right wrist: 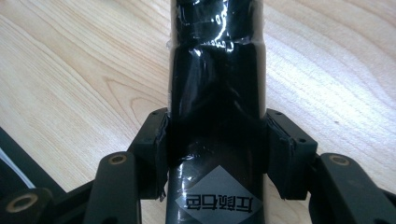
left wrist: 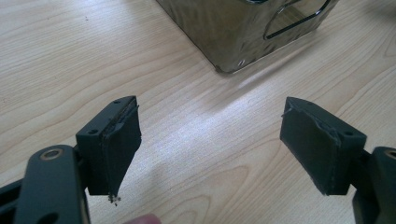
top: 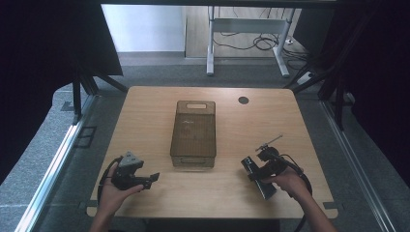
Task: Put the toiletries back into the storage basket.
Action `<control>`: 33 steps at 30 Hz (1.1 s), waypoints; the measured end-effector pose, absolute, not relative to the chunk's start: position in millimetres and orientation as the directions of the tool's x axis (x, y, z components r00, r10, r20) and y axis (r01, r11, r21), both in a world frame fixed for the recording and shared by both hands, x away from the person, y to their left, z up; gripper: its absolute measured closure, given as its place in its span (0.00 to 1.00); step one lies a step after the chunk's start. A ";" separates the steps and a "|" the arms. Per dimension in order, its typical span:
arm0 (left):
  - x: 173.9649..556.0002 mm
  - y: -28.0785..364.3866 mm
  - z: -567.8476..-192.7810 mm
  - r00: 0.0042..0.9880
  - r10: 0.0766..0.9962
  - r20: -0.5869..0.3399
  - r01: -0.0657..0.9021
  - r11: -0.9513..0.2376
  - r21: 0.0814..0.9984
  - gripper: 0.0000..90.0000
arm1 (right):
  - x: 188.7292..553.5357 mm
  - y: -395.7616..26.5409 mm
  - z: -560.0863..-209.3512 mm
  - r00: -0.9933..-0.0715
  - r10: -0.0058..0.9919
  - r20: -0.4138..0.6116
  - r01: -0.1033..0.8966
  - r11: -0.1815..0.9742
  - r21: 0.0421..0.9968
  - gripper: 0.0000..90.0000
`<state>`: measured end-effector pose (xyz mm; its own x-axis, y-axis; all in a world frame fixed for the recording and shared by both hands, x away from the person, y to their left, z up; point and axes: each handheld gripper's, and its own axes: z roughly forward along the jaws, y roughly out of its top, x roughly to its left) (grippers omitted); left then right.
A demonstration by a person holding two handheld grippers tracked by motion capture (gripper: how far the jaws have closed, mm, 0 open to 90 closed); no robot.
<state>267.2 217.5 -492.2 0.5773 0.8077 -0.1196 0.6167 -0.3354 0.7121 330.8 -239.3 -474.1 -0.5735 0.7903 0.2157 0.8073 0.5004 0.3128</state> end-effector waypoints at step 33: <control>266.9 214.0 -492.4 0.591 0.799 -0.114 0.609 -0.349 0.712 0.23 | 359.8 -212.0 -433.9 -0.604 0.749 0.272 0.783 0.495 0.376 0.52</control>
<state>266.9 214.0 -492.4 0.5911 0.7985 -0.1137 0.6091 -0.3495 0.7119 359.8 -212.0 -433.9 -0.6042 0.7490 0.2720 0.7832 0.4954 0.3757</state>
